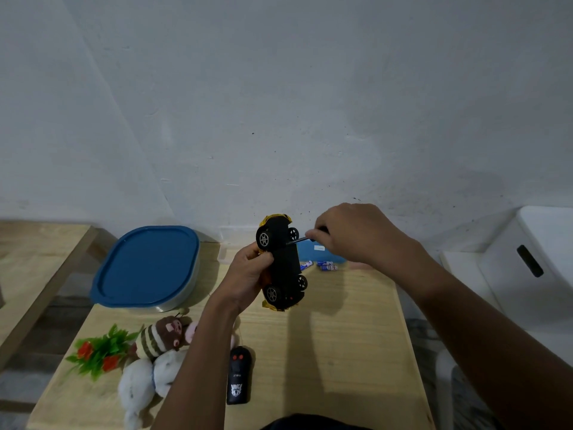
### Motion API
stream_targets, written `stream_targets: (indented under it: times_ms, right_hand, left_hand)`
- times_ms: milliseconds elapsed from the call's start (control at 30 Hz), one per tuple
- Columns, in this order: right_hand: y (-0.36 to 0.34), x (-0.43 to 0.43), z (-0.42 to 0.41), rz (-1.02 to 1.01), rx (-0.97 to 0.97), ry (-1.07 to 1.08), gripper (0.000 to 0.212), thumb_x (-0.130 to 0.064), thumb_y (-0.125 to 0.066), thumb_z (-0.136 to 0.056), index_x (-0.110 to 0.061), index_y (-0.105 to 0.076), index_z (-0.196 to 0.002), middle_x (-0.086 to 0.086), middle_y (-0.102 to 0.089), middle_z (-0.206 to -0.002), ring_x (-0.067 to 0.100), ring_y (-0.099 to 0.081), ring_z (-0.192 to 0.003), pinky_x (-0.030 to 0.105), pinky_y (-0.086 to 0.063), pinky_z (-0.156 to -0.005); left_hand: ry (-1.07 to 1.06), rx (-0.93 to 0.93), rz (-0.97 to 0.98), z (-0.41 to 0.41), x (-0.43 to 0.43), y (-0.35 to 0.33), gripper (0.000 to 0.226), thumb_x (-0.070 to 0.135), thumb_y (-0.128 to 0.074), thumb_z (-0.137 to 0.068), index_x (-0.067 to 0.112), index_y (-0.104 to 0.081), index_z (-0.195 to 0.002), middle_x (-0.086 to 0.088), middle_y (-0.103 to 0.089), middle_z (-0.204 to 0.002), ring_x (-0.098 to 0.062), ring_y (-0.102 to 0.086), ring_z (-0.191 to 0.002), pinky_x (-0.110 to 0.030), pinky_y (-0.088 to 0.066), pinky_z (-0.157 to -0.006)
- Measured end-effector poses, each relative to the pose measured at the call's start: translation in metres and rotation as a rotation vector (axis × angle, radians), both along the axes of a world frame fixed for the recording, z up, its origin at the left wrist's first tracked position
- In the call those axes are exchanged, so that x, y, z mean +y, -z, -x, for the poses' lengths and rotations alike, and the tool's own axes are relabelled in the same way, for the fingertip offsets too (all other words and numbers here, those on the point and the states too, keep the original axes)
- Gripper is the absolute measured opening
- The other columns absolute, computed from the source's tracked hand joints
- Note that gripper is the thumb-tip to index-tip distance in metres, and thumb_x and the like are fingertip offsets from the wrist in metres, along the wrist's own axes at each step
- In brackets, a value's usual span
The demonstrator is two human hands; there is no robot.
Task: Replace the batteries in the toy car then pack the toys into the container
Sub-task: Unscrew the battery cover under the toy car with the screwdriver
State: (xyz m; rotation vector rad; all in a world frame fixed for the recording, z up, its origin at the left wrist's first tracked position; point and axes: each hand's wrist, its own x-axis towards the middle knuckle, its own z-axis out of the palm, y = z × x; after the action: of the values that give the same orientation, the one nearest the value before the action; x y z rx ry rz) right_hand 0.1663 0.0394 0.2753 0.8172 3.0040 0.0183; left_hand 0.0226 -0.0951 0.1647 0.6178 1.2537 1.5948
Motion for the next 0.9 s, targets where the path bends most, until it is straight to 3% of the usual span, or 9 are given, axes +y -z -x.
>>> stream_targets:
  times_ms: [200,300,367,467,567,700,800,900]
  right_hand:
    - [-0.003,-0.001,-0.005,0.041,0.119,-0.163,0.022,-0.038,-0.057,-0.095,-0.033,-0.07,-0.112,-0.011,-0.062,-0.111,0.012,-0.056,-0.097,0.028,-0.043,-0.071]
    - [0.001,-0.003,-0.005,0.054,0.139,-0.16,0.028,-0.035,-0.061,-0.093,-0.033,-0.067,-0.12,-0.009,-0.061,-0.117,0.013,-0.055,-0.101,0.028,-0.045,-0.076]
    - [0.003,-0.003,-0.005,0.069,0.067,-0.054,0.04,-0.044,-0.059,-0.092,-0.029,-0.06,-0.129,-0.004,-0.06,-0.121,0.017,-0.059,-0.104,0.029,-0.045,-0.077]
    - [0.006,-0.001,-0.005,0.063,-0.114,0.081,0.05,-0.06,-0.054,-0.089,-0.016,-0.066,-0.109,0.001,-0.064,-0.092,0.018,-0.062,-0.078,0.028,-0.042,-0.059]
    - [0.009,-0.004,-0.006,0.048,-0.097,0.054,0.05,-0.062,-0.046,-0.091,-0.017,-0.068,-0.091,-0.002,-0.062,-0.075,0.016,-0.058,-0.067,0.026,-0.035,-0.052]
    - [0.004,-0.004,-0.007,-0.018,-0.004,-0.013,0.044,-0.048,-0.034,-0.099,-0.024,-0.07,-0.091,-0.003,-0.07,-0.088,0.018,-0.062,-0.074,0.028,-0.042,-0.061]
    - [-0.003,-0.004,-0.008,0.025,0.041,-0.07,0.027,-0.048,-0.046,-0.097,-0.039,-0.066,-0.113,-0.012,-0.066,-0.108,0.015,-0.063,-0.091,0.028,-0.045,-0.069]
    - [-0.004,-0.004,-0.009,0.052,0.069,-0.072,0.026,-0.047,-0.055,-0.094,-0.044,-0.062,-0.119,-0.012,-0.063,-0.113,0.015,-0.062,-0.095,0.027,-0.04,-0.067]
  left_hand:
    - [0.011,-0.031,0.025,-0.003,-0.001,0.003,0.031,0.016,-0.061,-0.078,0.005,-0.068,-0.106,-0.01,-0.072,-0.089,-0.022,-0.07,-0.084,-0.033,-0.057,-0.07]
    - [0.004,-0.048,0.019,-0.003,-0.002,0.004,0.03,0.016,-0.06,-0.078,0.005,-0.067,-0.105,-0.009,-0.072,-0.088,-0.022,-0.069,-0.084,-0.034,-0.057,-0.072]
    - [-0.004,-0.059,0.003,-0.002,-0.002,0.003,0.029,0.015,-0.059,-0.078,0.004,-0.067,-0.104,-0.008,-0.072,-0.087,-0.021,-0.07,-0.083,-0.033,-0.058,-0.07]
    - [-0.004,-0.056,-0.006,-0.001,-0.001,0.002,0.029,0.015,-0.058,-0.079,0.003,-0.066,-0.105,-0.009,-0.072,-0.088,-0.022,-0.07,-0.084,-0.032,-0.058,-0.07]
    - [-0.016,-0.045,-0.01,0.001,-0.001,0.0,0.028,0.015,-0.059,-0.078,0.005,-0.067,-0.103,-0.008,-0.072,-0.087,-0.022,-0.07,-0.083,-0.032,-0.058,-0.07]
    - [-0.024,-0.041,-0.025,0.003,-0.002,-0.001,0.03,0.016,-0.064,-0.073,0.005,-0.067,-0.101,-0.009,-0.072,-0.086,-0.022,-0.07,-0.082,-0.033,-0.058,-0.07]
    - [-0.026,-0.032,-0.018,0.003,-0.002,-0.001,0.028,0.013,-0.059,-0.076,0.005,-0.067,-0.102,-0.009,-0.071,-0.085,-0.023,-0.07,-0.081,-0.033,-0.058,-0.069]
    - [-0.015,-0.026,-0.021,0.002,-0.003,-0.002,0.028,0.012,-0.059,-0.077,0.004,-0.066,-0.102,-0.009,-0.071,-0.085,-0.022,-0.07,-0.081,-0.033,-0.059,-0.069]
